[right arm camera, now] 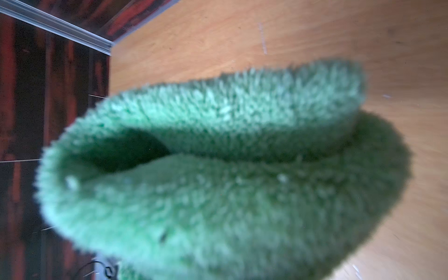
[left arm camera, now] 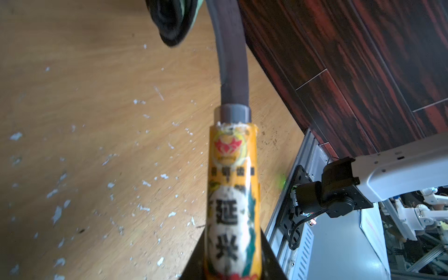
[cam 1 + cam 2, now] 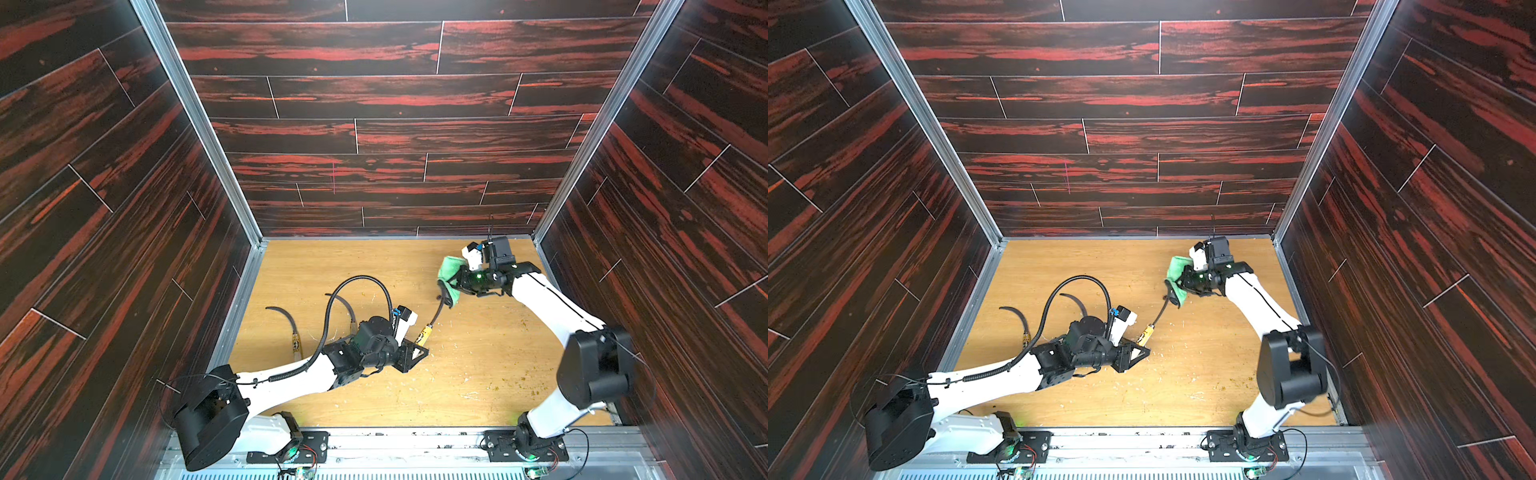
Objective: Wipe small sickles with rags
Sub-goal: Wipe the small sickle.
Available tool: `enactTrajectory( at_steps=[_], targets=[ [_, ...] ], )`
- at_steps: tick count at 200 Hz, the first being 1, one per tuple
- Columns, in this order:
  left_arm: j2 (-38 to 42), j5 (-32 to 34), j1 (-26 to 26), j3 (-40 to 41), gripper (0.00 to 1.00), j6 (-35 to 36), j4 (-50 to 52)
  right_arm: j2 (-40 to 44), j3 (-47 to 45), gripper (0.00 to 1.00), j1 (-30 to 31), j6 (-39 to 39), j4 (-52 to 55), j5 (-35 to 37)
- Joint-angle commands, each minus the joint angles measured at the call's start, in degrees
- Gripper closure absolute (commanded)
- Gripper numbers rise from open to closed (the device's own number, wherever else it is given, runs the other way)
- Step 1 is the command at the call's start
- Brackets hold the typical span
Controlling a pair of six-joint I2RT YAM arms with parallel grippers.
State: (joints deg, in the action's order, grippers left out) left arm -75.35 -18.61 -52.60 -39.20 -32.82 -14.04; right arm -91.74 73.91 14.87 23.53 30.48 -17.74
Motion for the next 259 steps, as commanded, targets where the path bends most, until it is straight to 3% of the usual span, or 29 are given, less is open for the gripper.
enactTrajectory(
  at_steps=[1,24,80,110,150,190,259],
  targets=[
    [0.30,0.39,0.11,-1.35,1.00,4.31,-4.75,10.92,-2.23,0.95,0.51,-3.05,6.35,4.89],
    [-1.66,0.43,0.11,-2.37,1.00,5.29,-4.49,18.13,-3.45,0.95,0.53,-2.80,9.82,7.83],
    [-3.15,3.69,0.05,-3.07,1.00,5.36,-4.75,23.90,-5.35,0.95,5.52,-0.60,12.91,-1.63],
    [-2.93,5.06,0.05,-3.34,1.00,4.35,-6.34,22.05,-9.31,0.95,10.71,3.85,7.80,-4.25],
    [-4.70,4.14,-0.02,-2.75,1.00,0.78,-12.79,18.76,-13.44,0.96,12.57,7.33,0.08,-4.57],
    [-5.75,2.19,-0.20,-2.22,1.00,0.36,-14.35,13.79,-8.78,0.96,12.08,5.35,-0.46,-3.00],
    [-3.33,1.42,-1.10,-2.02,1.00,1.97,-11.72,2.51,0.51,0.97,6.60,3.18,-2.43,-6.73]
  ],
)
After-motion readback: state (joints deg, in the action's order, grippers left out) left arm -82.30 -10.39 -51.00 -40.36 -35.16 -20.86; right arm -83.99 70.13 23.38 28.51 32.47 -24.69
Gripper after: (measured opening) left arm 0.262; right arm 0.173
